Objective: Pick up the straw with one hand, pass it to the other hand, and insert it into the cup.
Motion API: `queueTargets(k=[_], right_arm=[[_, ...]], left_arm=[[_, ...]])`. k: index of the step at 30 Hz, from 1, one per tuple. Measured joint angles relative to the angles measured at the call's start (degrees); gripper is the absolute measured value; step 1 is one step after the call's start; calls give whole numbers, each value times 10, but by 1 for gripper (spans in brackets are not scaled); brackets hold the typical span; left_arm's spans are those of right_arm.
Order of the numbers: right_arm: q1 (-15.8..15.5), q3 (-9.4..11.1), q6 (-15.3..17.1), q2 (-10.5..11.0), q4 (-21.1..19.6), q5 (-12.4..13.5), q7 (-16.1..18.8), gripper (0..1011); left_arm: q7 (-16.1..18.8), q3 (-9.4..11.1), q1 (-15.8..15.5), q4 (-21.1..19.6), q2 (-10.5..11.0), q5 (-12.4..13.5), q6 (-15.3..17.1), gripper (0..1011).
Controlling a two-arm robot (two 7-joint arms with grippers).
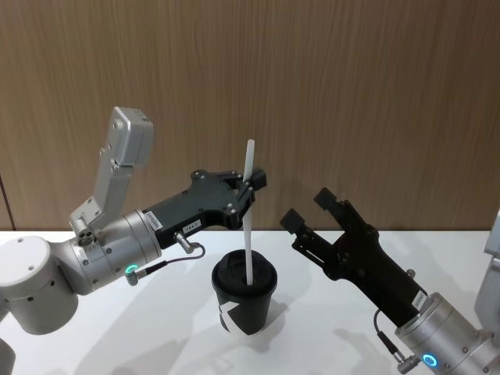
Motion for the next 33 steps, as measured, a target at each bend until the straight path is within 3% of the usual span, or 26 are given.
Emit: queueTargets(k=[7,17,33], right_arm=[[0,0,0,0,0,0,0,1001],[0,0,0,0,0,0,0,1001],[0,0,0,0,0,0,0,1001]], left_arm=[[4,0,4,-6,4,0,3,50],[7,0,8,-9,6,1,3,328],[15,-12,21,-27,9,-2,-5,858]])
